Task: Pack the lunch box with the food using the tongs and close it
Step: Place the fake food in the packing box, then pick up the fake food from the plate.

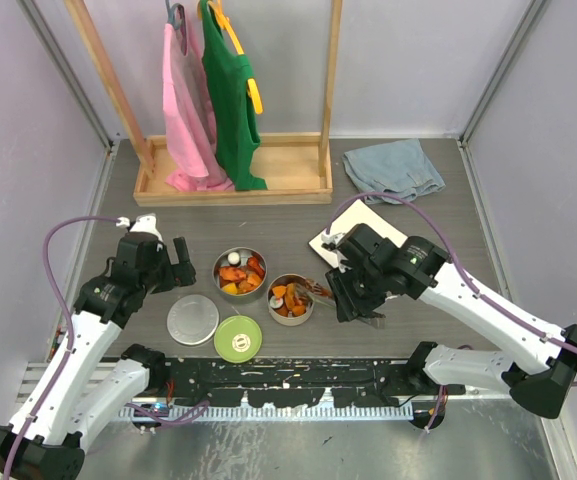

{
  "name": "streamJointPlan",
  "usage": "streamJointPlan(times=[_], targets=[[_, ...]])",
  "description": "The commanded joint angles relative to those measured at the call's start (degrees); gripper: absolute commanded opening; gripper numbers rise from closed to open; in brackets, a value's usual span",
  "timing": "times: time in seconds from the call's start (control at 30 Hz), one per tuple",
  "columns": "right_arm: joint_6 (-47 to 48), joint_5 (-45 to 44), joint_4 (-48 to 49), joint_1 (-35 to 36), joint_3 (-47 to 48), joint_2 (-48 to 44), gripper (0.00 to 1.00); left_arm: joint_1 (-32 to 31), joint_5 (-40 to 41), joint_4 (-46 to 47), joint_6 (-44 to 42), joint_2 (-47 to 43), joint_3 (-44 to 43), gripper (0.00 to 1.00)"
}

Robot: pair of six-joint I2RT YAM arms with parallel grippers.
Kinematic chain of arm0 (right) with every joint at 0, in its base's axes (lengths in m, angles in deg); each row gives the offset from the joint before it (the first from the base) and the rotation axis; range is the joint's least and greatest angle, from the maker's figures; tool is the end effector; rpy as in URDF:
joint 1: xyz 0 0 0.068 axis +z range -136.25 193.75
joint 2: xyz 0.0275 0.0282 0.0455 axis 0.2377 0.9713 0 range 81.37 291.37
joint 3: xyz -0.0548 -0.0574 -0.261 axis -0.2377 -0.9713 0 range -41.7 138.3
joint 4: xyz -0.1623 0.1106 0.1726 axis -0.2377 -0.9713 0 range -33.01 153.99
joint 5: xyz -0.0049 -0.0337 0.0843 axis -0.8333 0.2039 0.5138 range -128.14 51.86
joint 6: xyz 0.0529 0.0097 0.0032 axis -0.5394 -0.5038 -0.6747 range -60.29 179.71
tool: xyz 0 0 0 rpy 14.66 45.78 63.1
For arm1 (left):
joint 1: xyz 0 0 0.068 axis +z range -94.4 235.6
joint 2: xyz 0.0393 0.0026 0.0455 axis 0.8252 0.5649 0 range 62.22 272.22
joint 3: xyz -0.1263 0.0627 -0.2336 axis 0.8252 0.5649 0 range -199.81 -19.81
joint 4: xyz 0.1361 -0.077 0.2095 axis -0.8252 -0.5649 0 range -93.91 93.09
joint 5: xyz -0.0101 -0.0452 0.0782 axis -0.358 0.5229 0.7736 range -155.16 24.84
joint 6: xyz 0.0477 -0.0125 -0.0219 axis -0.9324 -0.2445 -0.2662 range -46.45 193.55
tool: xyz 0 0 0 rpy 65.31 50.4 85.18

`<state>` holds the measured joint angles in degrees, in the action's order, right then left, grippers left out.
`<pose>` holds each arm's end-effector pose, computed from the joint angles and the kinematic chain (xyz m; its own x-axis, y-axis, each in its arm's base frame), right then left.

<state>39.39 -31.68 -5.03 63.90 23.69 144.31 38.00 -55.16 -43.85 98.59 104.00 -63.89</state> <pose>0.1158 0.1452 0.3187 -0.8263 -0.4514 -0.3370 -0.5380 0.8095 0.2349 0.1383 -0.0373 0.2825 -0.6829 -0.2205 -0.6964 -0.1202 0.9743 -0.1906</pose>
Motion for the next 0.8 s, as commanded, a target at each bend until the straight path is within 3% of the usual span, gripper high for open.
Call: streamJointPlan(times=[0.0,0.43,0.77], targets=[[-0.6,-2.4,2.2,0.3,4.4,-2.2,0.44,0.2,-0.5,2.2,-0.5,0.2,-0.5,0.98],[-7.2,-26.9,1.2,0.0,7.1,-6.7,0.51,0.2,-0.7,2.0,-0.6,0.6,-0.6,0.98],[-8.0,-28.4,3.5,-3.2,1.0,-8.0,0.56,0.2,-1.0,1.8,-0.5,1.2,-0.7,0.98]])
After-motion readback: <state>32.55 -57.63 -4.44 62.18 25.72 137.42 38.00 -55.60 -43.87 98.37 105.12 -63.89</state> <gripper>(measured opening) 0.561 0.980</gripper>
